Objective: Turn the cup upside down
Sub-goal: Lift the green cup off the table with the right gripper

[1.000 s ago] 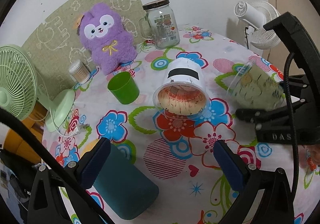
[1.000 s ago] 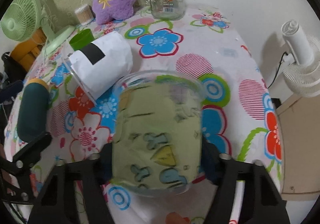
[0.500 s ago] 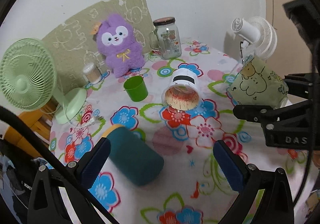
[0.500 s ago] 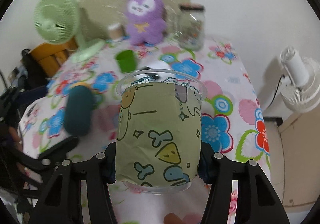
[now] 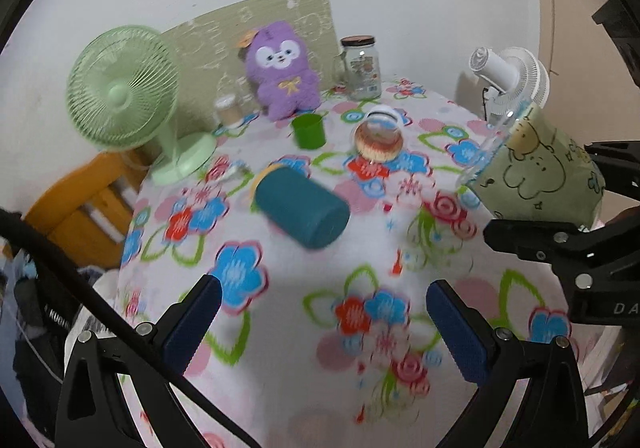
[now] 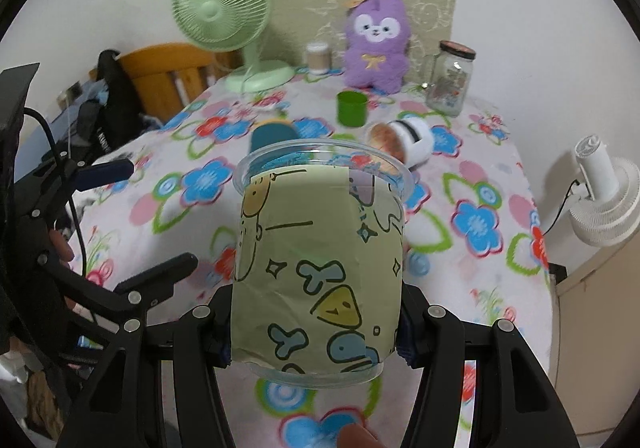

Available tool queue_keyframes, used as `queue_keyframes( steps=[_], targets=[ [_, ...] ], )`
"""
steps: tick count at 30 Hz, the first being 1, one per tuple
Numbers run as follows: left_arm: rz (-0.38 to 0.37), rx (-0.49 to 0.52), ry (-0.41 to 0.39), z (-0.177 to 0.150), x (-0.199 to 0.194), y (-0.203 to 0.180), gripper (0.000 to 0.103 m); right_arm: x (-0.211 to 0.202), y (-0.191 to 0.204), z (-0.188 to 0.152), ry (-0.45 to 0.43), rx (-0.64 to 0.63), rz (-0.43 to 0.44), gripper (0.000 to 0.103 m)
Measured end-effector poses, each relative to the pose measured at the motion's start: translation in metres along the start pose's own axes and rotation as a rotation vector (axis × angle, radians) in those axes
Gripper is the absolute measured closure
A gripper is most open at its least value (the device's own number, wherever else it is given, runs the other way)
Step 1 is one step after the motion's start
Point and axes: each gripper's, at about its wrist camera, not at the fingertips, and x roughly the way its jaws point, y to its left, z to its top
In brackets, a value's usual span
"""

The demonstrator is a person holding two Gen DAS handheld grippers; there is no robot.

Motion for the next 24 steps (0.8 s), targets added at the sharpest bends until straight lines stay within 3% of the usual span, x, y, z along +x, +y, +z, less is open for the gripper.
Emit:
queue_keyframes(
  steps=[9,24],
  targets=[
    [-0.009,-0.046,0.041,-0.049,-0.014,0.006,0.000,0.001,0.034,-0.032,0.038,-0.020,0.014,0.042],
    [-0.034,-0.089,0.102,-0.084,-0.008,-0.001,0.000,0.028,0.040,-0.065,0.111,-0.002,-0.005,0.042]
  ],
)
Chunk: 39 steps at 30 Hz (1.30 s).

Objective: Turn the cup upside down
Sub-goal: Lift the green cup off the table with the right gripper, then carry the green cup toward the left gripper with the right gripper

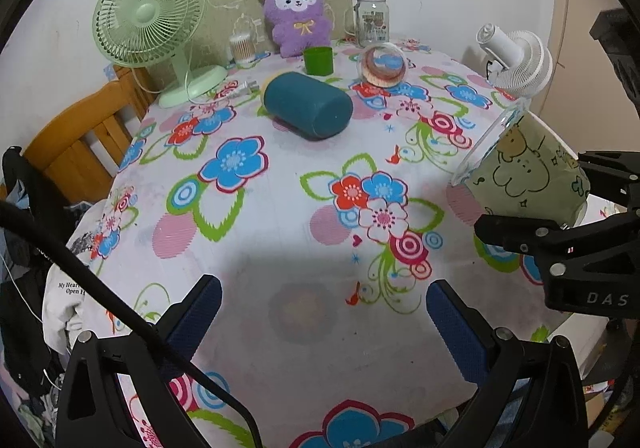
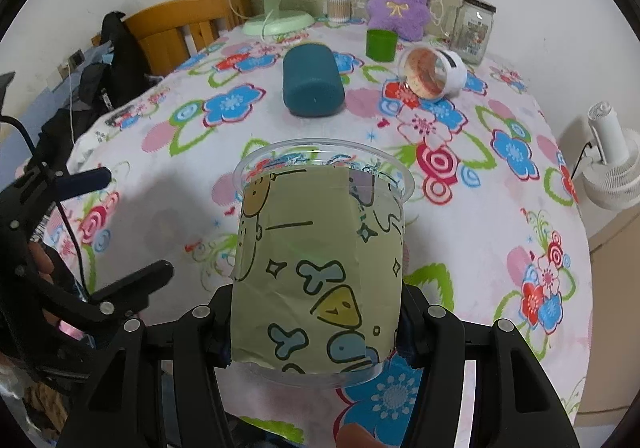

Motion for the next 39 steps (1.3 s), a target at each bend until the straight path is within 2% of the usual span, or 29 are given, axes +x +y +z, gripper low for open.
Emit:
queue_keyframes(
  steps=[10,23,25,27,30,39],
  targets=[
    [-0.017,-0.026,0.032,-0.007,0.009,0.000,0.000,0.013,0.002,-0.012,0.041,-0.003,-0.010,0.042],
    [-0.021,-0.060,0.057,-0.015,0.016,0.003,0.000,0.028,0.003,-0.018,0.062,0.022,0.026,0.041],
    [-0.020,-0.063,0.061,-0.016,0.017,0.003,0.000,0.030,0.003,-0.018,0.066,0.022,0.032,0.037],
    [-0.021,-0.065,0.062,-0.016,0.016,0.002,0.000,0.029,0.003,-0.017,0.060,0.017,0.019,0.017],
    [-0.025,-0.070,0.058,-0.015,0.014,0.003,0.000,0.021,0.004,-0.015,0.025,-0.005,-0.020,0.010],
    [-0.049,-0.093,0.023,-0.003,-0.005,0.004,0.000,0.000,-0.006,-0.009,-0.007,-0.002,0.016,0.009]
  ],
)
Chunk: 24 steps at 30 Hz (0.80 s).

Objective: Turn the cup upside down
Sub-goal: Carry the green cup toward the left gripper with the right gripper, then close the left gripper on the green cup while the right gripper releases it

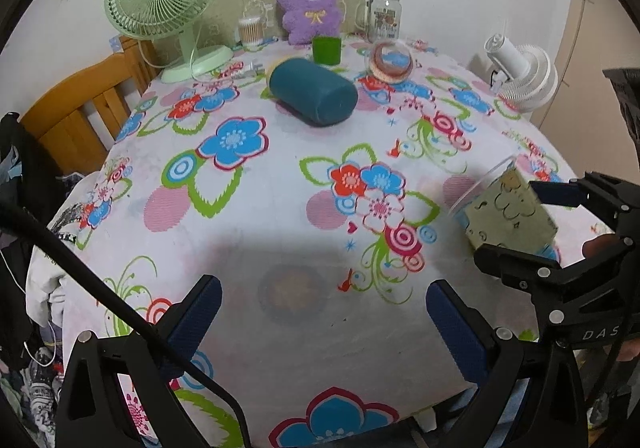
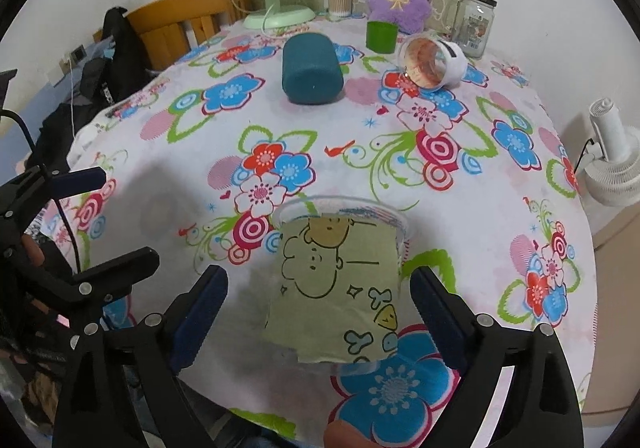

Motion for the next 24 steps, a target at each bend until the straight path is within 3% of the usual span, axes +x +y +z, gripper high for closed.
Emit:
queue_keyframes(
  steps=[6,16,24],
  targets=[
    [-0.008,-0.005,-0.006,0.009,-0.004,-0.007,0.000,-0.011,-0.019,-0.006,-0.019,0.015,-0.018,0.009],
    [-0.087,-0.019,-0.003,0.028,-0.004,-0.038,0.000,-0.037,-0.095,-0.021,-0.049,0.222,0.072,0.009],
    [-0.124,0.010,0.004,0.042,0.001,-0.071,0.000,-0.054,-0.143,-0.044,-0.074,0.317,0.062,0.009]
  ],
)
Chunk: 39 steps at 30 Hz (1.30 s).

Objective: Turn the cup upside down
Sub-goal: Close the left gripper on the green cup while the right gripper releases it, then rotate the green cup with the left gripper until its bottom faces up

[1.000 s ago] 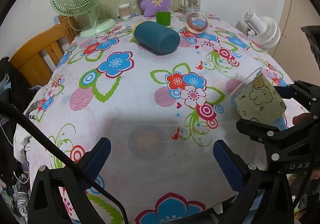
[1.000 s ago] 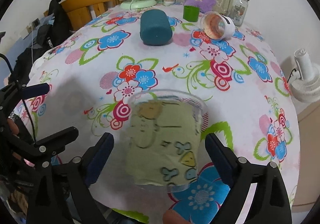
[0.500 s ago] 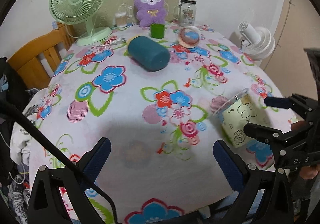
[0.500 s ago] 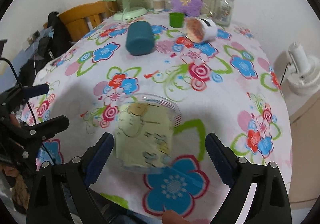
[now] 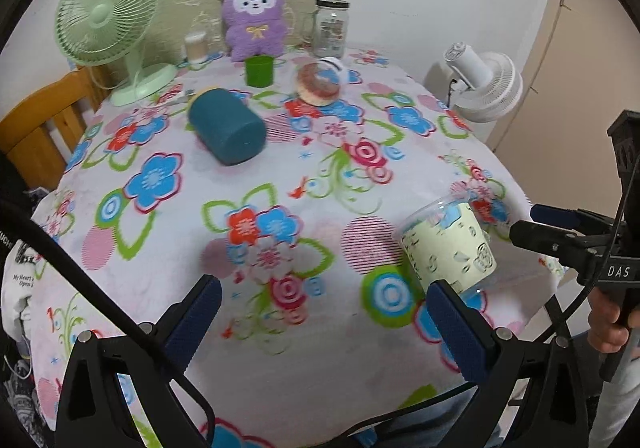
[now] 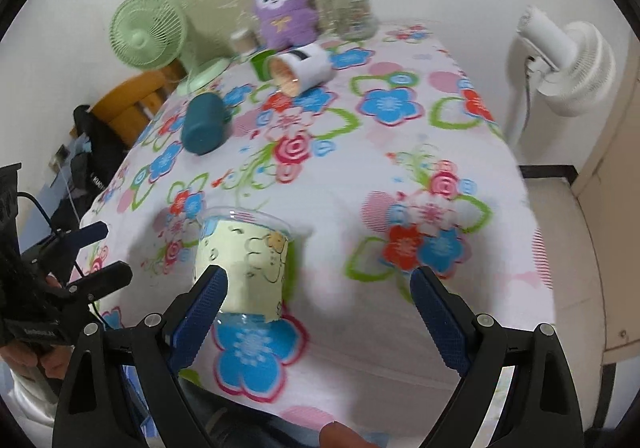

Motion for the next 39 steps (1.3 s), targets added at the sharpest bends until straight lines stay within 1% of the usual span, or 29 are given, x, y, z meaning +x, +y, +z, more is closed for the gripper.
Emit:
queue_keyframes(
  steps=[5,14,20,25,28,33,39],
  targets=[
    [-0.032,0.010,0.008,0.008,0.009,-0.023,0.000,-0.015,-0.024,-0.010,-0.025,0.011,-0.040,0.009],
    [-0.107,0.008,0.030,0.018,0.030,-0.056,0.000,-0.030,-0.049,-0.026,-0.059,0.007,-0.094,0.009],
    [-0.164,-0.001,0.034,0.021,0.044,-0.073,0.000,-0.035,-0.071,-0.032,-0.076,0.058,-0.104,0.009],
    [-0.236,-0.004,0.055,0.022,0.056,-0.090,0.000,-0.042,-0.090,-0.038,-0.083,0.100,-0.125,0.009],
    [-0.245,0.002,0.052,0.023,0.059,-0.097,0.000,-0.043,-0.096,-0.042,-0.079,0.107,-0.137,0.009],
    [-0.256,-0.008,0.077,0.022,0.070,-0.100,0.000,-0.041,-0.102,-0.046,-0.077,0.123,-0.133,0.009],
    [-0.258,-0.022,0.084,0.017,0.076,-0.101,0.000,-0.035,-0.108,-0.047,-0.066,0.138,-0.125,0.009]
  ],
)
